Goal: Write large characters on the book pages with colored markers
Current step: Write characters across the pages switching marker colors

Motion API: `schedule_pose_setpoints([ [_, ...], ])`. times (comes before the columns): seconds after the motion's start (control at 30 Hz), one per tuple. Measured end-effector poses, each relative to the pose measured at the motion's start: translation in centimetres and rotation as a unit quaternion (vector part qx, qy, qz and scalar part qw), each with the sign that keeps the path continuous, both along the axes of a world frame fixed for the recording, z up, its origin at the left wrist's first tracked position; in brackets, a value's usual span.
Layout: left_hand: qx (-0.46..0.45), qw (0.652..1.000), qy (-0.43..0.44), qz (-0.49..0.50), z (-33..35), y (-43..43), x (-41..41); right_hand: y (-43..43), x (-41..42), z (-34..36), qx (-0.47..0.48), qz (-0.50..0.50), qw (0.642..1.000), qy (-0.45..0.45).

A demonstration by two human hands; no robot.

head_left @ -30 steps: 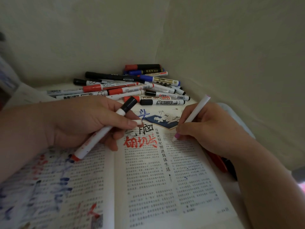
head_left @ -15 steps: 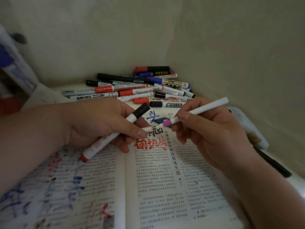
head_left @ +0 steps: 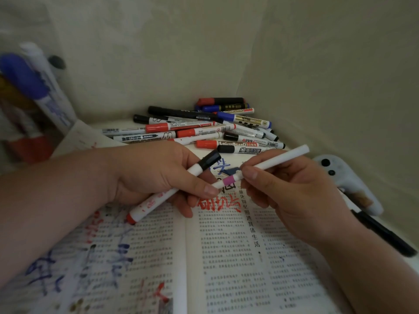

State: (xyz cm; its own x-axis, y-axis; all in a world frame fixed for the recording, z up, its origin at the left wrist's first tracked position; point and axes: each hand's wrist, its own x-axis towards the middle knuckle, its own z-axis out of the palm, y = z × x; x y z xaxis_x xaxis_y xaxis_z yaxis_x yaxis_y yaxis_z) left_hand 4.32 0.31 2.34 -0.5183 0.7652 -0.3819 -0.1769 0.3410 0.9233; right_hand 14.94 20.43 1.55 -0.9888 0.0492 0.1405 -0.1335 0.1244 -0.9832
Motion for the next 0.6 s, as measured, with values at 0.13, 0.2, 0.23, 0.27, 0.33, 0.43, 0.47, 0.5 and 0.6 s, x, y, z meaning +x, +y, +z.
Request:
schedule_pose_setpoints([
  [0.13,0.003,1.000,0.021,-0.006,-0.05,-0.23,0.03,-0.34,0.09,0.06,0.005,0.001,1.000,-0.010],
  [0.2,-0.001,0.999,0.037,-0.008,-0.16,-0.32,0.05,-0.53,0.10,0.16,0.021,-0.001,1.000,-0.014],
  [0.23,-0.004,0.999,0.040,-0.006,-0.19,-0.32,0.01,-0.62,0.06,0.28,0.025,-0.002,0.999,-0.021],
  [0.27,-0.007,0.999,0.040,-0.003,-0.24,-0.30,-0.01,-0.71,0.07,0.43,0.025,-0.003,0.999,-0.032],
  [0.33,-0.014,0.999,0.036,0.005,-0.24,-0.36,-0.02,-0.87,0.02,0.66,0.021,-0.004,0.998,-0.057],
  [0.43,-0.023,0.999,0.040,-0.011,-0.12,-0.54,-0.13,-0.91,0.10,0.87,0.031,-0.010,0.996,-0.082],
  [0.47,-0.023,0.999,0.037,-0.011,0.03,-0.58,-0.05,-0.87,0.11,0.88,0.031,-0.013,0.995,-0.091],
  [0.5,-0.026,0.999,0.035,-0.006,0.11,-0.62,-0.01,-0.81,0.13,0.82,0.028,-0.017,0.995,-0.098],
  [0.6,-0.025,0.999,0.035,0.010,0.45,-0.33,0.30,-0.73,0.12,0.79,0.022,-0.027,0.993,-0.108],
])
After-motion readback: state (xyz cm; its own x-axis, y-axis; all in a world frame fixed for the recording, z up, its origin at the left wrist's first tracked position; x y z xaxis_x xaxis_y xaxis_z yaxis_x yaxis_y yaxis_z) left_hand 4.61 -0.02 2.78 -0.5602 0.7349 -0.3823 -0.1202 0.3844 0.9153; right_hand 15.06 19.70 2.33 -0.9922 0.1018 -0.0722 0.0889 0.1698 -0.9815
